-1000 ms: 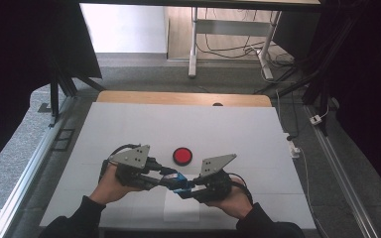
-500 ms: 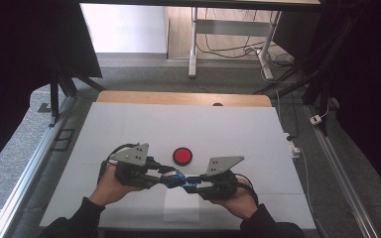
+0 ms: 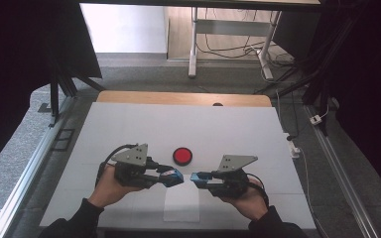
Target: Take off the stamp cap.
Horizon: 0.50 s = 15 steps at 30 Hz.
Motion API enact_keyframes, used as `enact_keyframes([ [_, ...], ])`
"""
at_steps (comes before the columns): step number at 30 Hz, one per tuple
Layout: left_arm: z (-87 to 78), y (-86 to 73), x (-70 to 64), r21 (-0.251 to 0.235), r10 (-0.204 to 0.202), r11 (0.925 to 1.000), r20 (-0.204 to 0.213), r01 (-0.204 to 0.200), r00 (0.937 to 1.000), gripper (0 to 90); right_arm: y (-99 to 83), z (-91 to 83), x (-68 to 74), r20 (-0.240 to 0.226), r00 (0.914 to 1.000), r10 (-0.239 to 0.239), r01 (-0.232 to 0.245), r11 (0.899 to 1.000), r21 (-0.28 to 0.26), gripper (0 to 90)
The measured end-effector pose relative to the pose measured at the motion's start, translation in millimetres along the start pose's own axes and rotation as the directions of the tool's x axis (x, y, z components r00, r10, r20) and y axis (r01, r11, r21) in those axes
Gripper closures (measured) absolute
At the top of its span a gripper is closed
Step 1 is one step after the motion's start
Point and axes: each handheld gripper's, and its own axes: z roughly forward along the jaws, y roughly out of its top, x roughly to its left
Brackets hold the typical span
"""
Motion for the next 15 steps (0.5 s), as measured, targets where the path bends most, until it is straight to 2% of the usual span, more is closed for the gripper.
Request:
enact_keyframes([
  [5,0.1,-1.6,0.3,-0.001,-0.019,0.9998,-0.007,0.019,0.9998,69.8,-3.2,-8.0,-1.5,0.016,0.9998,0.009,-0.009,1.0,-0.011,68.4],
  [10,0.8,-3.0,0.5,0.006,-0.028,0.9996,-0.012,0.028,0.9995,69.9,-7.0,-17.9,-1.4,0.07,0.9975,0.014,-0.012,1.0,-0.023,68.4],
  [15,1.0,-3.6,0.7,0.008,-0.036,0.9993,-0.019,0.036,0.9992,69.8,-11.1,-24.8,-2.2,0.101,0.9948,0.014,-0.011,1.0,-0.023,68.4],
])
